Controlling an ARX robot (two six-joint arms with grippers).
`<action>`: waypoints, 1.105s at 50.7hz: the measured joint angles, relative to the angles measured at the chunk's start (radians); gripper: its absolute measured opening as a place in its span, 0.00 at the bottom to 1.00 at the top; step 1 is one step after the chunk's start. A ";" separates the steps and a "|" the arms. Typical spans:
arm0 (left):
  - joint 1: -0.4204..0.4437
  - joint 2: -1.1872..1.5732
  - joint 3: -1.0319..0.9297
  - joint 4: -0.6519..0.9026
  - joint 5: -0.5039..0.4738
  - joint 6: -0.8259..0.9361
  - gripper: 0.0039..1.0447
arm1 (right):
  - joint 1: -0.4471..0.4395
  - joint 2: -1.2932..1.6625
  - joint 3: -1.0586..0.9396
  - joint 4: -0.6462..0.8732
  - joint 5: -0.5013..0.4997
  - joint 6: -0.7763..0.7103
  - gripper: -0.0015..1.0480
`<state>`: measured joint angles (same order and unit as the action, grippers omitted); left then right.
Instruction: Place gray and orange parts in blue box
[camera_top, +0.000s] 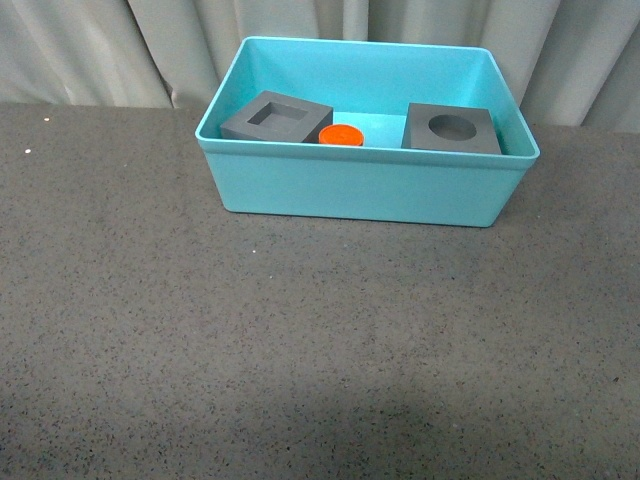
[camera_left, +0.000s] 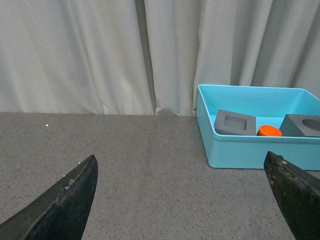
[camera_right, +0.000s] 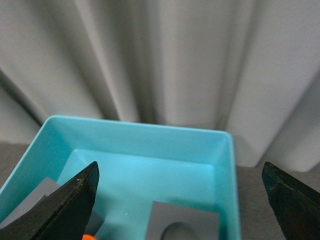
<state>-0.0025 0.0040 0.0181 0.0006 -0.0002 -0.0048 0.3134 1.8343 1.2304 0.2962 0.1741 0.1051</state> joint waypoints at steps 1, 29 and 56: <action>0.000 0.000 0.000 0.000 0.000 0.000 0.94 | -0.005 -0.032 -0.038 0.027 0.025 0.000 0.91; 0.000 0.000 0.000 0.000 -0.001 0.000 0.94 | -0.133 -0.459 -0.703 0.555 0.007 -0.120 0.60; 0.000 0.000 0.000 0.000 0.000 0.000 0.94 | -0.295 -0.872 -1.099 0.522 -0.167 -0.115 0.01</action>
<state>-0.0025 0.0040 0.0181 0.0006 -0.0006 -0.0048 0.0181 0.9627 0.1318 0.8185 0.0067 -0.0101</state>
